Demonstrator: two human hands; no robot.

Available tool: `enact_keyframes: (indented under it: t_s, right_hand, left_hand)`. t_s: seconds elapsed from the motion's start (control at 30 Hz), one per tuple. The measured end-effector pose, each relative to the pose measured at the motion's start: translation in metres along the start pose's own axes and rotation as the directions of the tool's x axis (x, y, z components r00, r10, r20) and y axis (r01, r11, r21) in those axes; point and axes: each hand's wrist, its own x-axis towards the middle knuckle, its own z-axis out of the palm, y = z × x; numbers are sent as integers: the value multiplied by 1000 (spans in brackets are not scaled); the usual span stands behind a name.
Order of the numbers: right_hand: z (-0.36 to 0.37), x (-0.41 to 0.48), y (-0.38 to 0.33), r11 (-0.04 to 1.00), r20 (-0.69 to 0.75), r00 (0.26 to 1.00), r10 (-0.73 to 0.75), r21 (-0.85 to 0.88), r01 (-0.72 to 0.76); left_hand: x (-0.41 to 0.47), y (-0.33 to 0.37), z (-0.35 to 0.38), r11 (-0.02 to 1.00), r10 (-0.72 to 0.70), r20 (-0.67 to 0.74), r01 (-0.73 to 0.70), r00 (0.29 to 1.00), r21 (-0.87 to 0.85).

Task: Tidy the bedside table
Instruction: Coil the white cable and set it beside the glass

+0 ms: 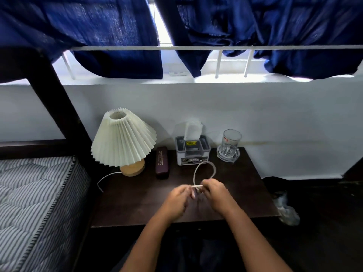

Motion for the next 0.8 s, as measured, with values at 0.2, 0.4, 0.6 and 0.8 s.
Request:
enact_keyframes:
  t_s: [0.2, 0.4, 0.6, 0.8]
  right_hand:
    - [-35, -33, -46, 995, -179, 983, -38, 83, 54]
    - [-80, -53, -87, 997, -335, 939, -74, -5, 76]
    - [-98, -76, -108, 961, -373, 896, -242, -217, 169]
    - [-102, -85, -130, 888, -277, 905, -324, -420, 189]
  left_hand:
    - [-57, 54, -17, 733, 57, 118, 39, 991, -679]
    - [-111, 124, -11, 415, 281, -26, -146, 959, -898]
    - [-137, 169, -42, 195, 297, -351, -416, 888, -888]
    - [-119, 179, -57, 396, 199, -683, -695, 703, -600]
